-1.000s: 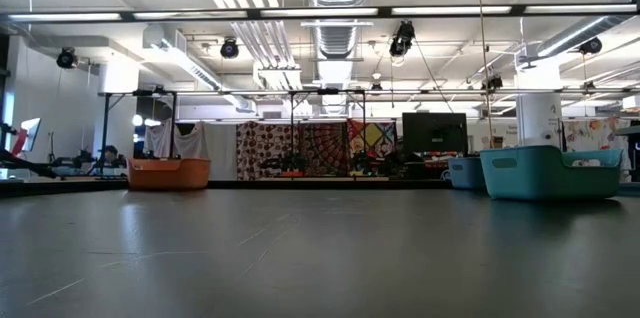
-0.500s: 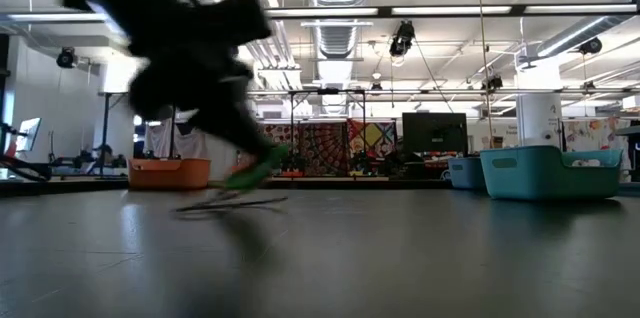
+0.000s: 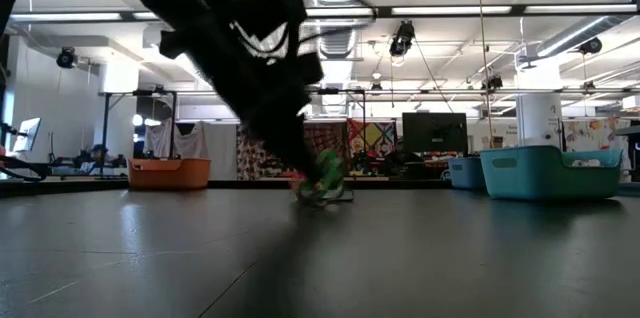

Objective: Sort rubber bands into baskets
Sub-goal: Move the rubber bands to the center of the table, then put the orange rubber band into the green bin

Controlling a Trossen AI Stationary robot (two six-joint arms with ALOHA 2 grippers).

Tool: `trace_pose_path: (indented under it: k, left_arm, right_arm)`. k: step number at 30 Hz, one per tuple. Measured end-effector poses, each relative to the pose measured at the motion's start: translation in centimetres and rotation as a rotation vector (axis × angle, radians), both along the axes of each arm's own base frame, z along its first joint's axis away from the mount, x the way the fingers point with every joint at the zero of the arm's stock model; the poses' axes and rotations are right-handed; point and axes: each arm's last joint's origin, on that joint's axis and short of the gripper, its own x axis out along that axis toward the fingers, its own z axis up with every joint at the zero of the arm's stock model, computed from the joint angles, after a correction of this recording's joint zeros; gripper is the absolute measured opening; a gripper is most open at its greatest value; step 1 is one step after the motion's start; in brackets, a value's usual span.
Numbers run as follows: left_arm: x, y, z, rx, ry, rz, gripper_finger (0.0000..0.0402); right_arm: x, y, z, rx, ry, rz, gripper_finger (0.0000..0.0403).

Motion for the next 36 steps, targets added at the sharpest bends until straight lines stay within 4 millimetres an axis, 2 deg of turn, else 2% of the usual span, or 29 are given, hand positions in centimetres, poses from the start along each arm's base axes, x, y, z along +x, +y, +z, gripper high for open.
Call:
trace_pose_path:
  k: [3, 10, 14, 18, 24, 28, 33, 36]
  left_arm:
    - [-0.9, 0.1, -0.5, 0.001, 0.125, 0.021, 0.0027]
    - [-3.1, 1.0, 0.6, 0.048, 0.228, 0.098, 0.0086]
    - [-5.0, 2.1, 0.9, 0.117, 0.328, 0.198, 0.0117]
    - [-7.0, 2.9, 0.7, 0.147, 0.404, 0.205, 0.0130]
    - [-11.4, 3.1, 0.6, 0.109, 0.398, 0.299, 0.0131]
    - [-14.2, 2.8, 0.5, -0.052, 0.338, 0.396, 0.0131]
    - [-15.8, 1.8, 0.7, -0.249, 0.196, 0.448, 0.0131]
    - [-16.1, 1.0, 1.0, -0.322, 0.119, 0.410, 0.0131]
  right_arm:
    - [0.3, -0.1, -1.4, -0.001, 0.007, -0.004, 0.0189]
    - [2.2, -1.6, -4.0, -0.051, 0.000, 0.065, 0.0189]
    - [3.4, -3.0, -4.6, -0.076, -0.024, 0.092, 0.0189]
    - [4.4, -4.5, -5.2, -0.125, -0.020, 0.128, 0.0189]
    - [5.8, -7.1, -6.3, -0.202, -0.013, 0.179, 0.0189]
    - [7.0, -9.0, -7.7, -0.229, -0.065, 0.233, 0.0189]
    - [8.4, -11.1, -10.4, -0.315, -0.137, 0.503, 0.0189]
    - [9.3, -12.8, -12.1, -0.296, -0.146, 0.531, 0.0189]
